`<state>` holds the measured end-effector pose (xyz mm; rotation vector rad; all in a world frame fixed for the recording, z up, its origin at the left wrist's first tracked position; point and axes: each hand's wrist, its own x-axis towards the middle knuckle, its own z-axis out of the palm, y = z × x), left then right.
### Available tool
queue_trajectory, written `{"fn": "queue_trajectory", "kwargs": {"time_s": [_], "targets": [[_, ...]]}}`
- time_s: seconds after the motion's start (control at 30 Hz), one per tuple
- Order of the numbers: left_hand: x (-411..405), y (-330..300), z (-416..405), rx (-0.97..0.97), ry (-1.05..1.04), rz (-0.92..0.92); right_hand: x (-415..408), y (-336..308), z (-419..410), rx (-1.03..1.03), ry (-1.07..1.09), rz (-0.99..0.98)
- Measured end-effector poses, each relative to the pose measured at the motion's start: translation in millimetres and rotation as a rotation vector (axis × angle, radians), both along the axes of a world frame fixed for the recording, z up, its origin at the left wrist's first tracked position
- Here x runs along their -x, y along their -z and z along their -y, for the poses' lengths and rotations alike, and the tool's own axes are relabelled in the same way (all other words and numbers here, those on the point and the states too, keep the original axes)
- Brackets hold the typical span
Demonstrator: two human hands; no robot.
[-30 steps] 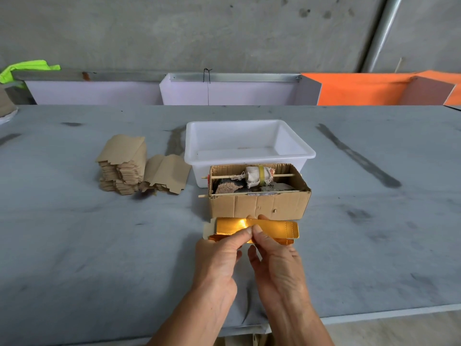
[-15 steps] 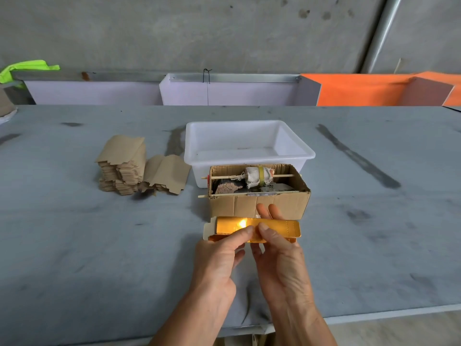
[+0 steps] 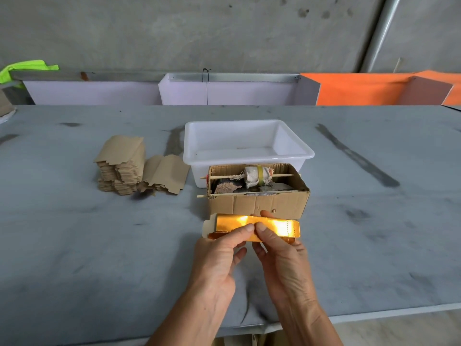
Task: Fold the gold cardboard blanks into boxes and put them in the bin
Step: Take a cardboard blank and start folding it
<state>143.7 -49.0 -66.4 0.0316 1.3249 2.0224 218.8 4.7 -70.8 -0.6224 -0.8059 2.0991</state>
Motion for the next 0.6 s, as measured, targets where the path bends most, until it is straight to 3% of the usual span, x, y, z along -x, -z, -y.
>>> {"fn": "queue_trajectory", "kwargs": {"time_s": [0.3, 0.6], "targets": [[-1.0, 1.6, 2.8, 0.033, -0.025, -0.078, 4.2, -2.5, -4.1, 0.034, 0.069, 0.104], [5.2, 3.1, 0.6, 0.000, -0.060, 0.029, -1.4, -9.9, -10.0, 0.048, -0.116, 0.156]]}}
